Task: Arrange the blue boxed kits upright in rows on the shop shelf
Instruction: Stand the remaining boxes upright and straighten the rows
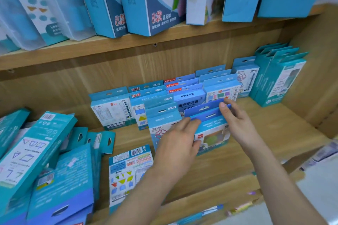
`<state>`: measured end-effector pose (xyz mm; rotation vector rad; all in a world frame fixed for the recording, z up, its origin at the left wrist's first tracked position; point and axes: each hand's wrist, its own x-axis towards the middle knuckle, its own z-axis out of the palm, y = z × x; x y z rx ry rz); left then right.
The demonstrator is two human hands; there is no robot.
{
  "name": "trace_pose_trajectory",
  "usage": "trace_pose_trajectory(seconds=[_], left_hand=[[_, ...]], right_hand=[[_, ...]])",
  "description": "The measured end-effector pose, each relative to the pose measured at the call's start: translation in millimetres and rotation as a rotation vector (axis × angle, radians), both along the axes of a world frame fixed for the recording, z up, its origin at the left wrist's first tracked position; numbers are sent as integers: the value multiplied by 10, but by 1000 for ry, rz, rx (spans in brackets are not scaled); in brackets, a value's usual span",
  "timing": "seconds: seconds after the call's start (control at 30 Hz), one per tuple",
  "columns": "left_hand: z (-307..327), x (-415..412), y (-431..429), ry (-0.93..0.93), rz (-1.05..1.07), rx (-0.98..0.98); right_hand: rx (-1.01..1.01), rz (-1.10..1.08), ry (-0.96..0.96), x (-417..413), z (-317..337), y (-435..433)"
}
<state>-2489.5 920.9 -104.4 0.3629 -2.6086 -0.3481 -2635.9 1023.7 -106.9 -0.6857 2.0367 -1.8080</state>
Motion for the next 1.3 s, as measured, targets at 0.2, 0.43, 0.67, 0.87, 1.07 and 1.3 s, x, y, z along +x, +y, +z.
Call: trace_pose_trajectory(seconds=[0.2,0.43,0.67,0.87,1.07,1.3], left_hand=[[-129,-22,108,141,9,124],[-176,-102,269,112,-17,180],[314,249,-242,239,220,139],[293,242,-760,-40,157,656],[184,253,-787,17,85,723],[342,392,-733,202,144,745]], right_hand=[[-16,2,-29,-4,35,109],[-120,-97,-32,24,-56,195],[-117,10,-70,-18,-93,285],[20,366,-143,-86,-51,348],[90,357,-135,-139,-81,319],[75,352,-159,-102,-71,336]])
